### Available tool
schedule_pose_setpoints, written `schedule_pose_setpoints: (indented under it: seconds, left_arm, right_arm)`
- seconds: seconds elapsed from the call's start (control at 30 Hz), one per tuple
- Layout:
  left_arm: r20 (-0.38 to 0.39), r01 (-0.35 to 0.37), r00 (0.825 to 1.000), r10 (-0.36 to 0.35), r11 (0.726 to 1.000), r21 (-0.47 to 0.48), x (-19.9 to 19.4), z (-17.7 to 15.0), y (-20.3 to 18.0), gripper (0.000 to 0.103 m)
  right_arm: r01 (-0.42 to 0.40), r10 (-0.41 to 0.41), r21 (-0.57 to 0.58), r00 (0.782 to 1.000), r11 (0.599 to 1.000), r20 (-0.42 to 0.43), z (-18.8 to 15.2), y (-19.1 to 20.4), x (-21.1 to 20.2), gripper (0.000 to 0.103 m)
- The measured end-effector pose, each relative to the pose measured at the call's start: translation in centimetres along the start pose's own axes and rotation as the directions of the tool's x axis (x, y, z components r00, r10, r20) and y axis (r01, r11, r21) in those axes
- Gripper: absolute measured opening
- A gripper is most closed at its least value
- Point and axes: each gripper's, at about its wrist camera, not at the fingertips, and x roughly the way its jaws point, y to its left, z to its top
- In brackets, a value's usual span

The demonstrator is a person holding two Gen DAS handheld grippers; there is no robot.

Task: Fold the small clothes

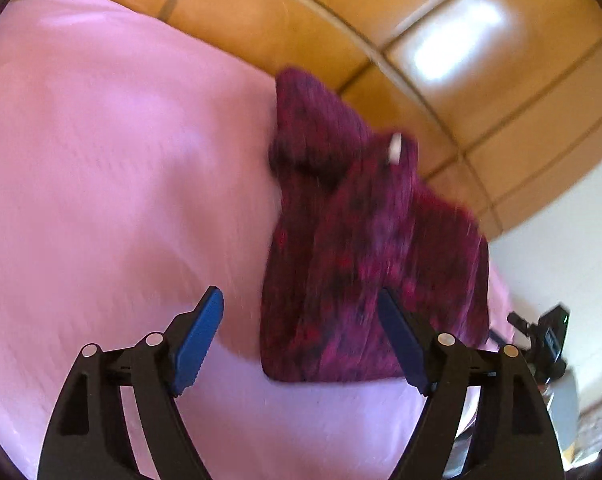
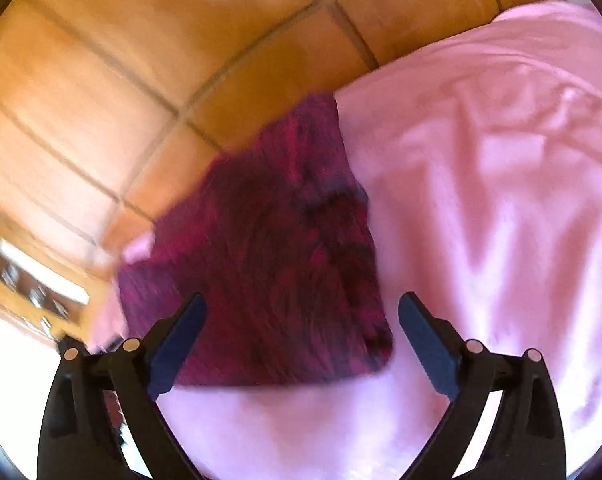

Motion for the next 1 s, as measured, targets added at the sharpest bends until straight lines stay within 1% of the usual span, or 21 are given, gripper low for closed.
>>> schedule_pose_setpoints:
  seconds: [0.03,0.07,0.1,0.13,0.17,0.2,0.23,0.27,0.3,0.33,0.37,0.5,0.57,0.63,0.73,0.8,0.87,0.93,1.0]
  left_arm:
    - [-0.015,0.006,1.000,-0.006,1.000,0.010,0.2,-0.5,-0.1,0.078]
    - [-0.042,0.024,0.999,-0.023,0.999,0.023,0.8,-0.9,-0.5,0.075]
    - [-0.064,0.029,0.998,-0.026,0.998,0.048,1.3,-1.0,-1.2,0.065]
    - [-0.065,0.001,0.998,0.003,0.997,0.072,1.5,-1.0,-1.7,0.062]
    - [-0.065,-0.033,0.997,0.040,0.994,0.101,1.8,-1.0,-2.2,0.050]
    - [-0.070,-0.045,0.996,0.053,0.993,0.105,1.8,-1.0,-2.3,0.042]
    - [-0.069,-0.051,0.996,0.058,0.994,0.097,1.7,-0.9,-2.2,0.038]
    - [-0.064,-0.046,0.997,0.052,0.995,0.084,1.3,-0.8,-1.9,0.031]
    - [-0.060,-0.041,0.997,0.046,0.996,0.078,0.8,-1.0,-1.7,0.026]
    - [-0.056,-0.040,0.997,0.044,0.997,0.070,0.4,-1.2,-1.6,0.025]
    - [-0.056,-0.038,0.998,0.042,0.997,0.066,0.0,-1.5,-1.5,0.023]
    - [-0.050,0.010,0.999,-0.010,1.000,0.002,-1.5,-2.6,-0.6,0.020]
    - [-0.042,0.041,0.998,-0.042,0.999,-0.026,-2.5,-3.1,-0.5,0.018]
    - [-0.044,0.055,0.997,-0.057,0.998,-0.038,-3.2,-3.7,-0.9,0.018]
    - [-0.054,0.060,0.997,-0.062,0.997,-0.043,-3.8,-4.3,-1.3,0.018]
    - [-0.058,0.065,0.996,-0.069,0.996,-0.057,-4.9,-5.3,-1.3,0.018]
    - [-0.066,0.061,0.996,-0.065,0.996,-0.067,-6.2,-6.7,-1.3,0.018]
    - [-0.079,0.060,0.995,-0.066,0.996,-0.070,-7.2,-8.0,-1.5,0.018]
    - [-0.095,0.035,0.995,-0.041,0.997,-0.070,-7.8,-9.4,-1.6,0.018]
  right_arm:
    - [0.032,-0.033,-0.048,0.999,0.998,-0.019,-0.6,0.3,0.5,0.087]
    - [0.070,-0.074,-0.097,0.997,0.993,-0.034,-1.2,0.8,1.3,0.077]
    - [0.096,-0.101,-0.118,0.994,0.988,-0.040,-1.5,1.0,1.8,0.071]
    - [0.148,-0.155,-0.140,0.987,0.979,-0.035,-1.7,1.2,2.5,0.062]
    - [0.174,-0.181,-0.154,0.983,0.973,-0.029,-1.7,1.4,2.9,0.056]
    - [0.191,-0.197,-0.160,0.980,0.968,-0.023,-1.7,1.5,3.2,0.053]
    - [0.200,-0.206,-0.164,0.978,0.966,-0.020,-1.6,1.6,3.2,0.045]
    - [0.203,-0.209,-0.167,0.978,0.965,-0.018,-1.7,1.8,3.1,0.034]
    - [0.203,-0.208,-0.167,0.978,0.965,-0.016,-1.6,1.9,2.8,0.030]
    - [0.199,-0.204,-0.163,0.979,0.966,-0.015,-1.5,2.0,2.3,0.024]
    - [0.195,-0.199,-0.158,0.980,0.968,-0.015,-1.6,2.0,2.0,0.021]
    - [0.155,-0.158,-0.111,0.987,0.982,-0.020,-2.0,1.6,0.6,0.014]
    - [0.113,-0.115,-0.088,0.993,0.990,-0.016,-2.6,1.7,-0.8,0.013]
    - [0.081,-0.082,-0.067,0.996,0.994,-0.016,-3.1,1.8,-2.0,0.012]
    - [0.042,-0.043,-0.028,0.999,0.999,-0.029,-4.0,2.2,-3.0,0.012]
    - [0.023,-0.023,-0.011,0.999,1.000,-0.040,-4.3,2.1,-3.6,0.012]
    - [0.006,-0.006,-0.005,0.998,1.000,-0.062,-5.4,2.0,-4.7,0.012]
    - [0.013,-0.015,-0.028,0.996,1.000,-0.092,-6.7,2.0,-5.7,0.012]
    - [0.030,-0.035,-0.037,0.991,0.999,-0.129,-8.0,1.6,-6.2,0.012]
